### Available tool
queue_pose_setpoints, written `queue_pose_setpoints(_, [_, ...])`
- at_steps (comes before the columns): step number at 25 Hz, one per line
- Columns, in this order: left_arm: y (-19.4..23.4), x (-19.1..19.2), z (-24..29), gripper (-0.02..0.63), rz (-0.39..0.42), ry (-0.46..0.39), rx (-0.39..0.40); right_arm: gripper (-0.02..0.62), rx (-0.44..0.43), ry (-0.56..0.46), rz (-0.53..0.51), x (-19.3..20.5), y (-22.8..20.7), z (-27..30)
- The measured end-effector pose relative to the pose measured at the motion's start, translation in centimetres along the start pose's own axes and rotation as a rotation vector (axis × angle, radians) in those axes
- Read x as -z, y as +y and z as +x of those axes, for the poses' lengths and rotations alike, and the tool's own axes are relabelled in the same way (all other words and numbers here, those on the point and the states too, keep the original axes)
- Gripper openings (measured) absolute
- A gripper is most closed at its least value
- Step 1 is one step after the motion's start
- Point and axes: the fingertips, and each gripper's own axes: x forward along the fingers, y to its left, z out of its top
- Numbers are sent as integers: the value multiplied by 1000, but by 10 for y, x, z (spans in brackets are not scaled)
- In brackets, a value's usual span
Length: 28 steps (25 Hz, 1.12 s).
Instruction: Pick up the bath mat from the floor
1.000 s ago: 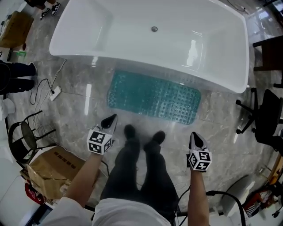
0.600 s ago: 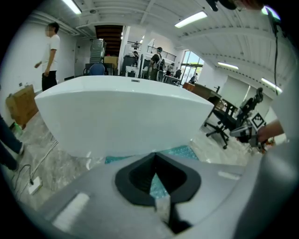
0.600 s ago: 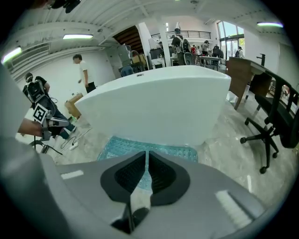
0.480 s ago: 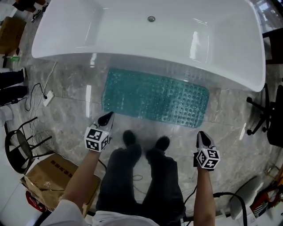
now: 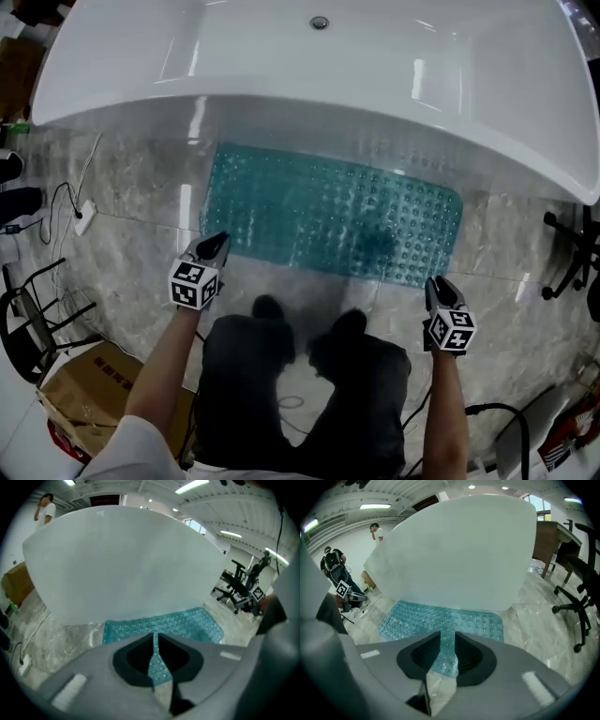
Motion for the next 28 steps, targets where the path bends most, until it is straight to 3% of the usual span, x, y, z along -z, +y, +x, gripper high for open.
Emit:
queue_pose_setpoints(8, [52,56,82,59,-6,9,-43,141,16,12,-9,52,-34,85])
queue_pose_setpoints(14, [102,97,141,153,-25,37,-86,188,39,9,19,79,-71,143])
queue_pose_setpoints(22, [163,147,193,198,-63,110,-133,244,50,56,-18,110,-102,202])
queue_pose_setpoints(28, [210,172,213,265,16,188,-219,273,94,75,-16,118,-130,228])
